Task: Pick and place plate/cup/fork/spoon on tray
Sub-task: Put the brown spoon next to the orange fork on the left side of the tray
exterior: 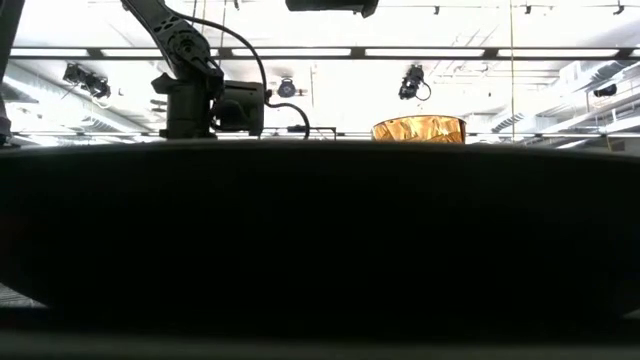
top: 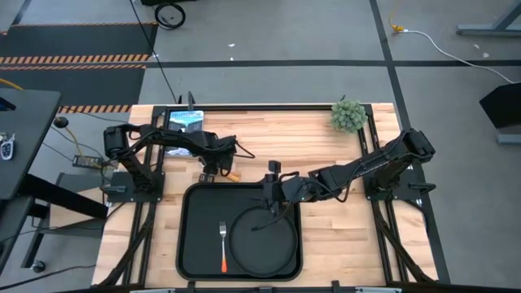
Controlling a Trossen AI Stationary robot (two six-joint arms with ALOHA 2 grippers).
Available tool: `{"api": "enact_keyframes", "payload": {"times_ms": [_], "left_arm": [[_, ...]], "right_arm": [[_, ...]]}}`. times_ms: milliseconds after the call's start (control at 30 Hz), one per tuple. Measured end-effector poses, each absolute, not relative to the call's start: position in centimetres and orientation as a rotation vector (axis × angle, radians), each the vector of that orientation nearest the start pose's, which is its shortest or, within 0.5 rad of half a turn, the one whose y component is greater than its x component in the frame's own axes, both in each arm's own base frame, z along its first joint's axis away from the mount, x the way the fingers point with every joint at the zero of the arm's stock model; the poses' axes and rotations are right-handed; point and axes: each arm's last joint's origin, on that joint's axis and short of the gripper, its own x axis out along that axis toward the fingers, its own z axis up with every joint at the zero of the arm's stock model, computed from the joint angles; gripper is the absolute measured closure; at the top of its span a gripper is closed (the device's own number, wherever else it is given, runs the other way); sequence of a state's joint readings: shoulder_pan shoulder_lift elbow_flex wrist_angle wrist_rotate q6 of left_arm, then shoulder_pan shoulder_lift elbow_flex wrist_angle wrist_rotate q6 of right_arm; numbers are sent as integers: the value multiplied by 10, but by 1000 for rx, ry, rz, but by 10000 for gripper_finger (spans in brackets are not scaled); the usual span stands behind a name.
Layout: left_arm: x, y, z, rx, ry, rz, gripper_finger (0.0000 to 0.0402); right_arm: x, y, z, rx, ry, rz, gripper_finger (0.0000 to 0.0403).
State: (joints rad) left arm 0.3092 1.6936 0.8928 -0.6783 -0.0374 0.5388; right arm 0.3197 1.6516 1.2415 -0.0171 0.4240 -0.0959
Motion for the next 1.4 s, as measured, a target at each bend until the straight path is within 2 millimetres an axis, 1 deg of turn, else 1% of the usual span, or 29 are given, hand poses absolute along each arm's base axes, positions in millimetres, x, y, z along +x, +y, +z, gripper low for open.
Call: {"api": "enact_keyframes", "payload": {"times_ms": [200,367,467,567,633,733,833,900,1033,1200,1300,1400], "left_arm": [[261,85,135,255,1499,-134,368],[264,88,144,268,1514,-113,376],[270,91,163,300,1484,-84,370],[271,91,182,330,1477,-87,372],[272,91,199,347,1446,-78,377],[270,84,219,395,1429,-110,378],[265,68,234,508,1406,-207,374],[263,53,241,592,1384,-276,373],[262,15,248,774,1330,-417,375],[261,-44,246,967,1253,-616,372],[256,-76,241,1052,1213,-718,373],[247,-104,240,1107,1166,-792,374]], "right_arm": [[359,111,285,-252,403,-73,222],[358,113,285,-254,402,-67,222],[358,114,285,-249,403,-66,222],[357,113,283,-235,417,-70,222],[355,114,284,-233,429,-77,222],[349,116,286,-248,447,-108,222],[339,119,294,-266,453,-146,222],[330,121,304,-264,433,-164,222],[312,125,323,-252,390,-172,222],[297,125,337,-231,369,-190,222],[292,124,338,-218,377,-218,222],[291,125,338,-204,378,-230,222]]}}
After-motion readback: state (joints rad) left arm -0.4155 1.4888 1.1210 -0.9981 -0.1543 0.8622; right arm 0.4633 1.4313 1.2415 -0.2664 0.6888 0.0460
